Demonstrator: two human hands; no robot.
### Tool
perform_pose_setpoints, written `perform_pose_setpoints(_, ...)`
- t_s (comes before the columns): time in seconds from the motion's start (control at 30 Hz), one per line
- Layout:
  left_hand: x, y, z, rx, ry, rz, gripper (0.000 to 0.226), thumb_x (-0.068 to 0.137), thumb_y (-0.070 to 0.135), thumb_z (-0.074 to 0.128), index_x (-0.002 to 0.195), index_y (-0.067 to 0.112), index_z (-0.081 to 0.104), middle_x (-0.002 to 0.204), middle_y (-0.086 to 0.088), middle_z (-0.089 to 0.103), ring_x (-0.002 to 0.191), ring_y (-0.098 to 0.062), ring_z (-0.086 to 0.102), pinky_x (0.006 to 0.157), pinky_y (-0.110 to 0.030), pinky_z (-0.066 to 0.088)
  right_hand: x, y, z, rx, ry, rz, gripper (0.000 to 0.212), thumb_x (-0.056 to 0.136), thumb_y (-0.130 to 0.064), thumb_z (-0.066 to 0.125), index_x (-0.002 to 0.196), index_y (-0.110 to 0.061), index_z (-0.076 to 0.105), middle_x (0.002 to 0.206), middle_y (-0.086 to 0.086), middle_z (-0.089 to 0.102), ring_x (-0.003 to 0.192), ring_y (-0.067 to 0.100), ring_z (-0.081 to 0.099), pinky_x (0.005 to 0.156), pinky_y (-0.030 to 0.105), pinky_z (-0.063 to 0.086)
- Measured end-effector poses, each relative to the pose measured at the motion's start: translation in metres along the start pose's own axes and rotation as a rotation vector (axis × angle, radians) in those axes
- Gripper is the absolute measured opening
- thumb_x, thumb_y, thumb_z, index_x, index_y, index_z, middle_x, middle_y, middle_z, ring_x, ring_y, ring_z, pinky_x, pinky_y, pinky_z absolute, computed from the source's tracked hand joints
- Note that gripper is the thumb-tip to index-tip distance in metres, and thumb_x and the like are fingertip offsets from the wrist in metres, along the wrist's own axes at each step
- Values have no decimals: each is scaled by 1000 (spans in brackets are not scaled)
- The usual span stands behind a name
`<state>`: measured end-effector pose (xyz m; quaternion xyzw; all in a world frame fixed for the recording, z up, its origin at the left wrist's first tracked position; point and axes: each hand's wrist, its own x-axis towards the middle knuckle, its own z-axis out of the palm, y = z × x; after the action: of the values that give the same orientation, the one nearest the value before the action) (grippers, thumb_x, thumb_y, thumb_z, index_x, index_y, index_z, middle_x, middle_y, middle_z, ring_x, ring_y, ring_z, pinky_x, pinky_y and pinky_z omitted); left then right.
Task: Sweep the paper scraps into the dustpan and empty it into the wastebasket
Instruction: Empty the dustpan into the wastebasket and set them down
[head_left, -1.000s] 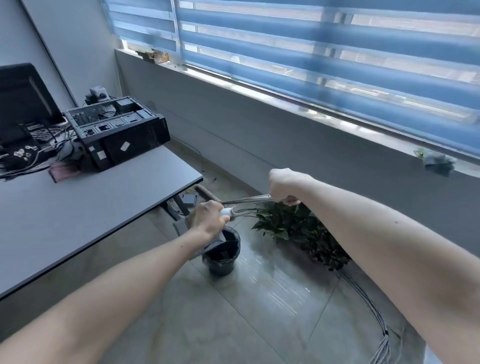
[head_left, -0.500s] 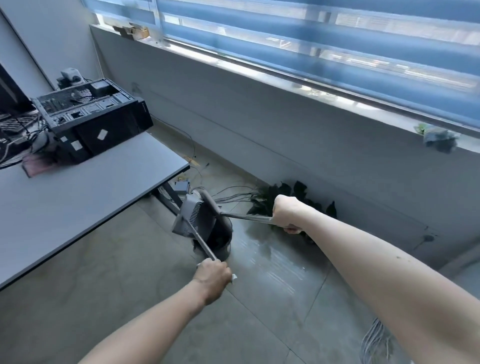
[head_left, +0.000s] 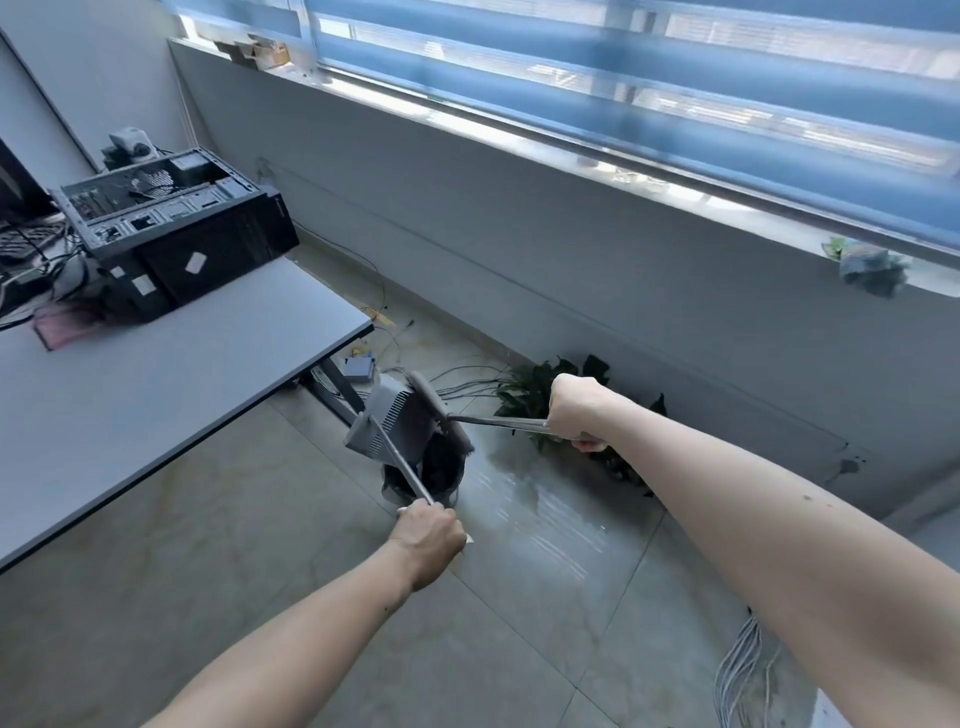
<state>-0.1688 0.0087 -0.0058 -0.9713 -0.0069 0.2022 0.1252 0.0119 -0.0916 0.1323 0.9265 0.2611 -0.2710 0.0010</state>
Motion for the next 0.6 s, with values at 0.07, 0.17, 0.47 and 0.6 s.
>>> perform_pose_setpoints(0.07,1,-6,-6,-1,10,-19,33,91,0,43,115,6,64,118,-14,64,112,-34,59,88,-40,44,-1,-2,-5,-4,5,-2,32,83,3,45,54,-9,41,14,4,32,10,15,31,36,18,37)
perform_pose_setpoints(0.17,1,-16,-16,-22,21,-64,30,92,5,44,113,9,65,116,-12,65,110,-34,60,87,-39,45,-1,-6,-13,-4,32,6,32,84,3,44,54,-8,42,15,5,33,21,16,37,37,18,37)
perform_pose_setpoints(0.47,-4,-48,-54,-190,180,-252,25,94,27,51,108,14,66,113,-6,67,108,-28,62,82,-33,47,-14,-26,-41,-26,72,-15,27,72,11,39,52,-7,43,17,8,36,27,18,41,39,18,39)
perform_pose_setpoints(0.6,-5,-67,-71,-385,337,-441,27,89,36,58,99,13,68,103,-6,71,97,-28,67,76,-32,50,-29,-37,-63,-64,90,-47,57,72,12,41,19,-9,40,19,7,37,19,16,37,39,17,37)
